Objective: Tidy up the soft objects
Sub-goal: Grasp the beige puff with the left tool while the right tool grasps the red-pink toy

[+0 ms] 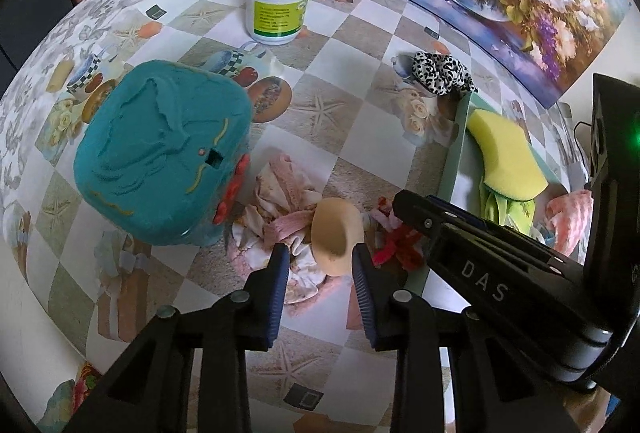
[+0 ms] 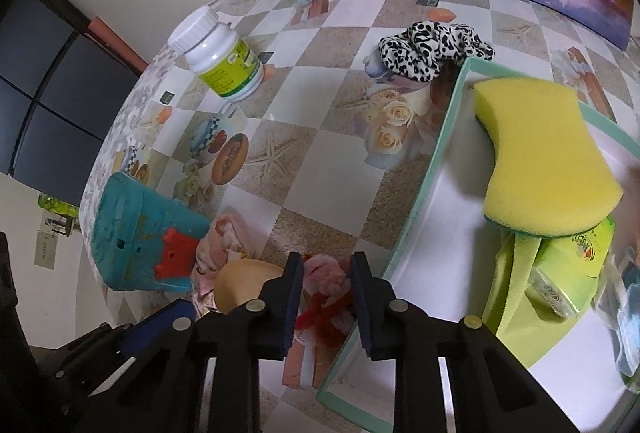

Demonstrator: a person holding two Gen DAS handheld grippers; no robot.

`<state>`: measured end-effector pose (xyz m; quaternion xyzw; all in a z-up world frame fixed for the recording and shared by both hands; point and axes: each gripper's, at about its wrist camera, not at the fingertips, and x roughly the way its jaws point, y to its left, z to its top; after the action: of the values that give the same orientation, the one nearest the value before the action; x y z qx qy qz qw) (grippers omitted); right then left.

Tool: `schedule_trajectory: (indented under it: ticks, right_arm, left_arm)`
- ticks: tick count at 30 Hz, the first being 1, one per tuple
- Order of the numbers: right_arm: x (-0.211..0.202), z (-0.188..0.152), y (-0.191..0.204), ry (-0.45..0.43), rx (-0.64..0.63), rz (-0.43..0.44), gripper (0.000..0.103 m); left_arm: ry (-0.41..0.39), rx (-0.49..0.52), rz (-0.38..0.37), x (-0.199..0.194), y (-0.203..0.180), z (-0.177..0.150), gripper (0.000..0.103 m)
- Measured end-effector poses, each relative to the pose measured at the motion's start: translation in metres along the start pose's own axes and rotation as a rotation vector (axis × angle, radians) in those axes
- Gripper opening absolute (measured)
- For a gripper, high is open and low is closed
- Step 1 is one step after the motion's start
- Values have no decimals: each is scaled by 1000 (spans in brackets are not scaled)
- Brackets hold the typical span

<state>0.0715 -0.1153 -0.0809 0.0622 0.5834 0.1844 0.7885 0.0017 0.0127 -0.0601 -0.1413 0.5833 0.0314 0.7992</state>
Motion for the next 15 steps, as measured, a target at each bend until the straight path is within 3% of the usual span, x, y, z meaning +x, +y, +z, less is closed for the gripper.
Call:
schedule_trajectory:
  ticks: [3, 15]
  right_arm:
    - [0, -1, -2, 3, 6, -2, 16]
    - [-2, -2, -8, -5, 28, 24, 15]
  left_arm:
    - [1, 19, 5, 2, -3, 0, 32]
    - [-10, 97, 46, 12, -14, 4, 21]
